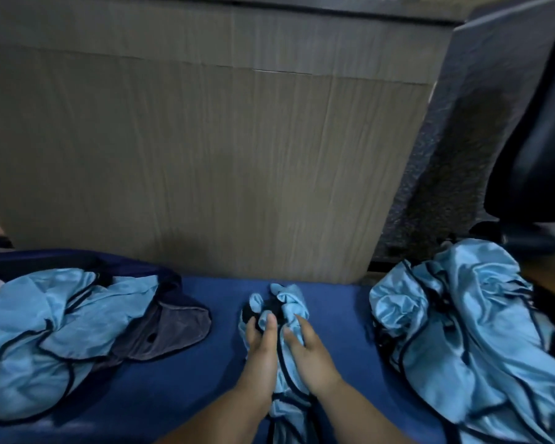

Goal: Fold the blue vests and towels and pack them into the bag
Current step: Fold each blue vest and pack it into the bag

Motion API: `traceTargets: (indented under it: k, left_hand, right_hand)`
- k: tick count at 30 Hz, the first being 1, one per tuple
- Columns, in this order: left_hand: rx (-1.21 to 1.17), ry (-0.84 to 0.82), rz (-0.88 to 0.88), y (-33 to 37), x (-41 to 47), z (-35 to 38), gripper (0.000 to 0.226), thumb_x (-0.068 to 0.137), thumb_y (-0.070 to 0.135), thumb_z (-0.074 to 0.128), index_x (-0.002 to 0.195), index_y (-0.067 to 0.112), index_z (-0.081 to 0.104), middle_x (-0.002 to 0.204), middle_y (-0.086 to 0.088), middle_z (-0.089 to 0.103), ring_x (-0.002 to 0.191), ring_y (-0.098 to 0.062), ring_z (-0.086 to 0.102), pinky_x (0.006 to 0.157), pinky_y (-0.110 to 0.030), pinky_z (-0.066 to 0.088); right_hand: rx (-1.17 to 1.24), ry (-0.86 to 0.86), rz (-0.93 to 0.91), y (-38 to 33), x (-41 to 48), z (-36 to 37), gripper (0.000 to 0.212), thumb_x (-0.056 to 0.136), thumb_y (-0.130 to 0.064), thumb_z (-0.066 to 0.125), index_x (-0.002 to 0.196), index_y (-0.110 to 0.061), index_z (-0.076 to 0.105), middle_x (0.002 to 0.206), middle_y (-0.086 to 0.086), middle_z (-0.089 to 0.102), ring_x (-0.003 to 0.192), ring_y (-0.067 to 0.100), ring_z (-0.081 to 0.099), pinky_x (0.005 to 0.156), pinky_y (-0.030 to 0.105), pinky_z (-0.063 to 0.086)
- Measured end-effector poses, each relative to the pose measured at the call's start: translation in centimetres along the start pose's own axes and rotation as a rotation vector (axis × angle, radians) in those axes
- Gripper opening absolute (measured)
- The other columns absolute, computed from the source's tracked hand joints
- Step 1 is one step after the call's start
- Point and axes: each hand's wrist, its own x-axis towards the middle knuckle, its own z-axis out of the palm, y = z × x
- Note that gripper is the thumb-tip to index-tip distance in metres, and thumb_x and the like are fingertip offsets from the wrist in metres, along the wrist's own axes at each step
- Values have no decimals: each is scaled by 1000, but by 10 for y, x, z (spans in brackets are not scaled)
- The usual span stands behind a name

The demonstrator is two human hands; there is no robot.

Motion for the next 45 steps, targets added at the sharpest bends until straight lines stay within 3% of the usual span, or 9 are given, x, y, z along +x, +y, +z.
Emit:
traceTargets:
  k: [4,7,10,16,21,27,31,35,45]
  left_hand:
    - [-182,-88,-10,-3,-4,44,105,48,93,59,133,31,55,133,0,61,120,-16,59,112,-41,38]
    - [-108,-186,145,21,-18,79,129,37,100,53,141,24,48,143,1,52,132,-16,49,116,-39,33]
    - [-116,-317,268,58,-32,120,137,39,100,50,146,15,41,147,-2,46,136,-17,44,117,-40,30]
    - [85,-548,421,100,-50,213,65,90,70,36,147,38,33,150,18,35,136,-1,35,114,-29,27]
    - [509,-586,418,85,-27,257,53,100,57,26,149,38,29,156,7,31,144,-18,28,117,-36,23]
    - [630,-660,268,40,-19,241,59,100,58,17,153,32,24,160,9,23,147,-13,21,116,-29,15]
    - [591,-631,315,36,-8,222,64,95,63,20,150,33,30,156,11,29,144,-9,25,116,-26,17]
    - [579,-529,366,37,10,191,65,97,60,22,147,22,38,153,5,38,143,-12,30,114,-22,18]
    - [443,0,228,49,35,29,84,84,78,19,137,21,52,140,-8,55,131,-23,48,113,-33,33]
  right_hand:
    - [174,78,-91,-8,-11,-21,37,98,-46,48,135,-42,46,135,-15,54,120,4,54,106,26,40]
    - [180,263,-239,-14,-17,-57,38,94,-45,55,132,-41,52,133,-12,56,122,3,52,109,33,40]
    - [91,467,-386,-31,-28,-110,44,96,-34,57,139,-32,45,136,-13,46,126,-1,42,108,12,28]
    - [-192,854,-616,-49,-54,-223,56,95,-36,58,146,-21,38,138,-14,37,126,-7,32,102,0,20]
    - [-520,940,-72,-18,-58,-294,75,89,-62,51,152,-32,23,152,0,36,141,21,28,112,43,32]
    - [-587,531,198,53,-27,-296,109,68,-93,2,153,-30,26,162,2,17,149,25,12,119,51,16]
    - [-543,712,257,31,-33,-271,74,91,-72,22,149,-28,31,161,0,17,148,22,12,115,61,11]
    - [-655,906,31,-1,-37,-239,82,83,-72,12,144,-23,37,156,6,27,147,25,14,113,66,9]
    - [-496,221,-257,-27,14,-56,47,102,-47,29,138,-24,47,147,-2,42,137,16,36,116,40,24]
